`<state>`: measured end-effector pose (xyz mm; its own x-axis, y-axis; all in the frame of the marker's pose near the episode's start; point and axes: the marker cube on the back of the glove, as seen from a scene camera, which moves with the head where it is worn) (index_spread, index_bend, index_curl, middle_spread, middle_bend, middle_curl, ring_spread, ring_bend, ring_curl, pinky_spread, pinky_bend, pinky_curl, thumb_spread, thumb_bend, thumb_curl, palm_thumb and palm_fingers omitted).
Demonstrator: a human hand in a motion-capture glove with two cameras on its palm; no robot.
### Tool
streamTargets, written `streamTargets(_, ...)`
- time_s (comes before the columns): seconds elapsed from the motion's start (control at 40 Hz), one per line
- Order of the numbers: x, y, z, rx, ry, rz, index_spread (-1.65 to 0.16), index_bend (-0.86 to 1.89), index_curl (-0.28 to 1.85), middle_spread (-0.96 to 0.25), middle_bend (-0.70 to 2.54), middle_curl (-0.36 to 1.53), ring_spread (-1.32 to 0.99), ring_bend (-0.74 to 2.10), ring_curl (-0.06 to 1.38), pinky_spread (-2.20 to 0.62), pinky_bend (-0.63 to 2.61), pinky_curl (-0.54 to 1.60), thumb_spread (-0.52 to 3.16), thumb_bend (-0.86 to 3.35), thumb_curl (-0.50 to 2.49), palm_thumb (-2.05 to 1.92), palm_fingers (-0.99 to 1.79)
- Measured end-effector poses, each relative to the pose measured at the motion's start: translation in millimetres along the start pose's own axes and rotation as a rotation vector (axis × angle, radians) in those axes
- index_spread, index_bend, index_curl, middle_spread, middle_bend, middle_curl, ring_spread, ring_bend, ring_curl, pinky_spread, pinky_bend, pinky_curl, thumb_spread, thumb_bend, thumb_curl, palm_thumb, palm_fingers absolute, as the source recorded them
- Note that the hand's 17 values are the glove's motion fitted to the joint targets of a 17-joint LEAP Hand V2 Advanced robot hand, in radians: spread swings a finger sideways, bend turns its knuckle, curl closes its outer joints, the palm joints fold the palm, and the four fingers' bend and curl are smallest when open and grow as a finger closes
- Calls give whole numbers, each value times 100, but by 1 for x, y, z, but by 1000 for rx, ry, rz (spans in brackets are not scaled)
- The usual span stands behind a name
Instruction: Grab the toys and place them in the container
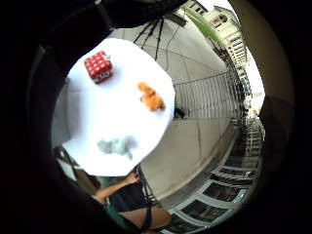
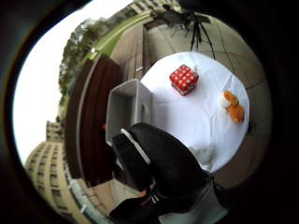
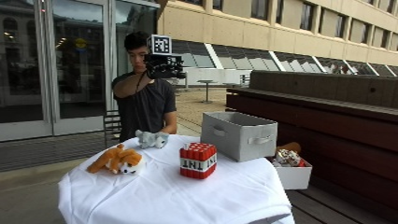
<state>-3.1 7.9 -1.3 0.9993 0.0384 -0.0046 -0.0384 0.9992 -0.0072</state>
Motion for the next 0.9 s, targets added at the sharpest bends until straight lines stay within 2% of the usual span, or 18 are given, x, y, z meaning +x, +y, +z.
streamTargets(0.2, -1, 13, -1, -26, 5, 10, -24, 9, 4, -6, 19, 8, -10, 31, 9, 1, 78, 23, 73, -9, 3, -13, 7)
streamTargets(0.325, 0, 15, -1, -19, 25, 2, -28, 11, 6, -7, 20, 12, -12, 35, 12, 1, 82, 26, 85, -9, 4, -13, 3)
streamTargets(0.424, 2, 34, 0, -70, 40, -41, -29, 13, 8, -7, 23, 16, -12, 35, 13, 2, 83, 28, 91, -9, 5, -13, -1)
streamTargets(0.499, 4, 46, 8, -40, 61, -46, -30, 15, 10, -7, 23, 18, -11, 32, 13, 3, 84, 28, 95, -9, 6, -13, -5)
streamTargets(0.599, 9, 69, 28, -41, 68, -35, -31, 15, 12, -7, 21, 20, -10, 30, 13, 5, 86, 29, 97, -9, 7, -13, -6)
streamTargets(0.749, 8, 112, 84, -135, 50, 102, -31, 15, 15, -6, 20, 23, -6, 24, 14, 7, 88, 30, 100, -9, 8, -12, -8)
streamTargets(0.899, 22, 135, 147, -99, 81, -87, -31, 14, 17, -5, 18, 25, -4, 21, 15, 9, 90, 31, 100, -8, 10, -12, -9)
